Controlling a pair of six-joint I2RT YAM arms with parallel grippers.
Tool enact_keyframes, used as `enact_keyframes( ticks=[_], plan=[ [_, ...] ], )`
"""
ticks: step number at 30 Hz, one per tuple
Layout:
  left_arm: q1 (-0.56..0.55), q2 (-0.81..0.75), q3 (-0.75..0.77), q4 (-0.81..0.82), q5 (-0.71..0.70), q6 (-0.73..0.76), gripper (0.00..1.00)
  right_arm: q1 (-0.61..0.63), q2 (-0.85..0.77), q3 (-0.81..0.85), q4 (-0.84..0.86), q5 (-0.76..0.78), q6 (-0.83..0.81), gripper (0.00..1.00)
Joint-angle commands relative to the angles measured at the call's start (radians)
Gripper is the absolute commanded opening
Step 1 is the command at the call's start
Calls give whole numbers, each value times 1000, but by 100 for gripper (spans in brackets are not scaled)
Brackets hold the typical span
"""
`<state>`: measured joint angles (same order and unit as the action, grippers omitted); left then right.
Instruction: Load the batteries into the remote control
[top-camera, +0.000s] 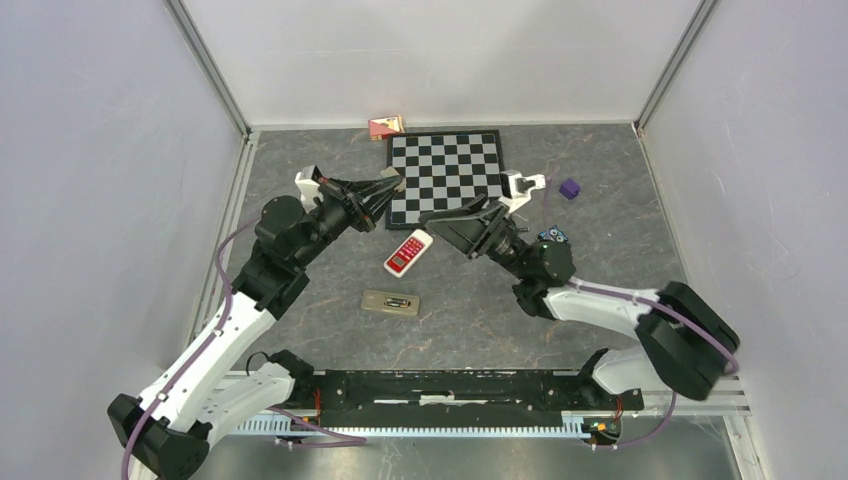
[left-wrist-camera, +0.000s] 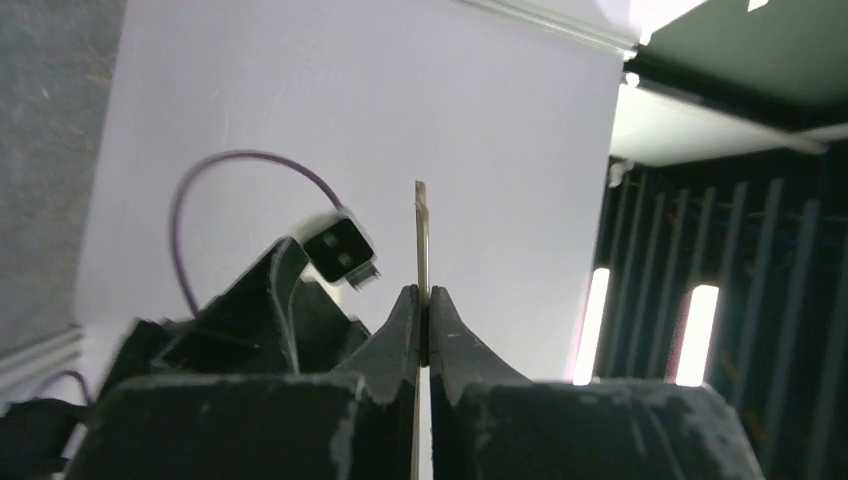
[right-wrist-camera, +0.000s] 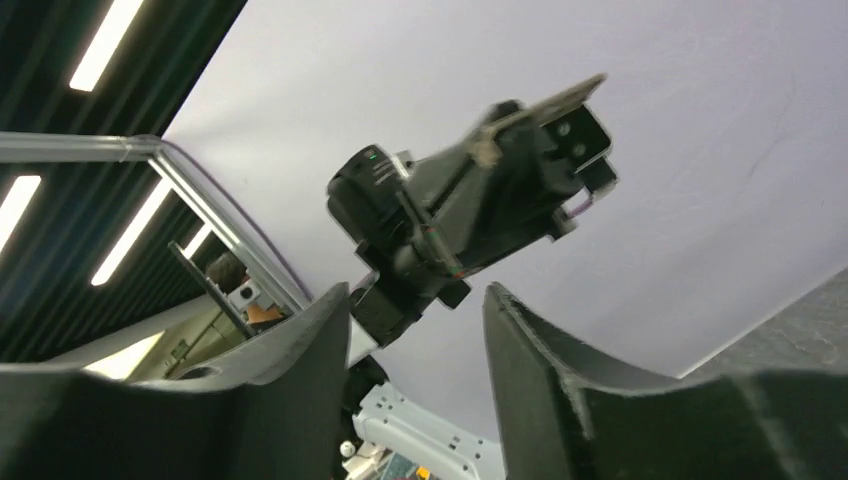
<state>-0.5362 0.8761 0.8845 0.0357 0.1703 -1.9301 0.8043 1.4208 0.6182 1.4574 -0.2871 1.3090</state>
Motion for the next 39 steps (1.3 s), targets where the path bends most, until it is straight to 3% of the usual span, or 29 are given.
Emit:
enact_keyframes(
  ticks=[1,2,5,10,15,19,28,39],
  plan=[
    [-2,33,53,94,12,420,2,-1,-172,-41,-147,2,-190,64],
    [-2,39,61,96,28,501,2,-1,-215,-22,-326,22,-234,68],
    [-3,51,74,129,54,666,2,7,-284,71,-645,74,-294,73],
    [-2,62,59,188,103,712,2,14,-261,198,-944,131,-182,74],
    [-2,52,40,232,132,728,2,16,-220,214,-886,155,-79,64],
    [-2,41,36,240,147,759,2,16,-195,210,-727,137,-20,55],
    [-3,40,32,226,150,772,2,16,-203,178,-591,125,-17,58],
    [-2,49,31,265,190,746,2,15,-141,226,-555,108,21,48]
  ],
)
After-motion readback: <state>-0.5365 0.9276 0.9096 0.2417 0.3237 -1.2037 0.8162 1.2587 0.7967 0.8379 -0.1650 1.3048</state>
